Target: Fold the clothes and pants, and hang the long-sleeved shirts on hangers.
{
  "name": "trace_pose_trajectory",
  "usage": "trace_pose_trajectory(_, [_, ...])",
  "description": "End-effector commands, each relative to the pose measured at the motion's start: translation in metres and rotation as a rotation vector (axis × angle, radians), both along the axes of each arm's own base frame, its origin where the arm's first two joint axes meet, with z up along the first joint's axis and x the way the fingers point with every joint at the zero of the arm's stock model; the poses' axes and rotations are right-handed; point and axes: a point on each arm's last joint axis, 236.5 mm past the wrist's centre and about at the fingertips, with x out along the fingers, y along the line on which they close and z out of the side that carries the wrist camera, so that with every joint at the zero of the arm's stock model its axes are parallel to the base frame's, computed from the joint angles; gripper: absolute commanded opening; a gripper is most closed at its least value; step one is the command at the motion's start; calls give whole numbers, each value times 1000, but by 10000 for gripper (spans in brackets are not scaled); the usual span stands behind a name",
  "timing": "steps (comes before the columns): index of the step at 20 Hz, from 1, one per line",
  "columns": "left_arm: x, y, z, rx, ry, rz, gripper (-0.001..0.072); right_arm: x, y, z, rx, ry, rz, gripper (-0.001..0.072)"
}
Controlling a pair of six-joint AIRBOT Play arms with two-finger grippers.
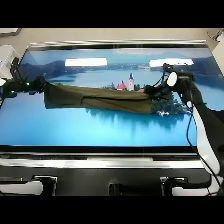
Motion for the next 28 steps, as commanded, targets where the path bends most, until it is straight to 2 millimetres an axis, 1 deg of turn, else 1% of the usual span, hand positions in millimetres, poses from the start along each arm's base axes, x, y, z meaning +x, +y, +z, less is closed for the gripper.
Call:
trace_pose_trajectory(1, [31, 11, -6, 32, -17, -4, 11, 23, 0, -18, -12, 5, -14, 22])
trace_pose_trajectory(4, [49, 4, -20, 42, -9, -36, 11, 37, 1, -24, -9, -29, -20, 23])
trace_pose_trajectory(6, [58, -1, -38, 72, 10, -63, 11, 44, 1, -27, -7, -47, -23, 23])
trace_pose_trajectory(10, [70, -11, -79, 85, 62, -91, 11, 51, 2, -41, -7, -47, -27, 24])
trace_pose_trajectory(12, [75, -12, -94, 92, 76, -94, 12, 53, 2, -50, -9, -39, -28, 28])
trace_pose_trajectory(13, [79, -12, -100, 95, 73, -86, 13, 52, 1, -55, -11, -29, -29, 101])
trace_pose_trajectory(14, [82, -9, -103, 100, 68, -74, 16, 51, 1, -59, -5, -15, -49, 309])
trace_pose_trajectory(15, [83, -6, -105, 105, 66, -67, 67, 48, 0, -61, 5, 4, -84, 384])
trace_pose_trajectory(16, [83, -2, -106, 108, 72, -56, 248, 43, -2, -60, 19, 30, -112, 384])
trace_pose_trajectory(17, [82, 4, -106, 110, 84, -39, 360, 34, -8, -58, 31, 70, -145, 386])
trace_pose_trajectory(18, [81, 10, -105, 107, 97, -24, 470, 25, -16, -53, 49, 110, -169, 427])
trace_pose_trajectory(19, [80, 17, -101, 98, 103, -7, 547, 18, -24, -47, 67, 137, -186, 453])
trace_pose_trajectory(21, [80, 27, -81, 93, 93, 0, 547, 13, -45, -22, 116, 122, -168, 458])
trace_pose_trajectory(23, [77, 37, -49, 129, 62, -15, 547, 16, -72, 8, 140, 43, -120, 457])
trace_pose_trajectory(24, [73, 46, -32, 176, 58, -7, 547, 13, -88, 21, 119, 12, -105, 457])
trace_pose_trajectory(25, [67, 57, -16, 228, 62, 18, 547, 12, -100, 32, 124, -7, -140, 451])
trace_pose_trajectory(27, [55, 73, 16, 310, 64, 78, 547, 10, -111, 55, 168, -40, -230, 445])
trace_pose_trajectory(28, [47, 76, 32, 329, 61, 98, 547, 11, -112, 65, 160, -70, -233, 441])
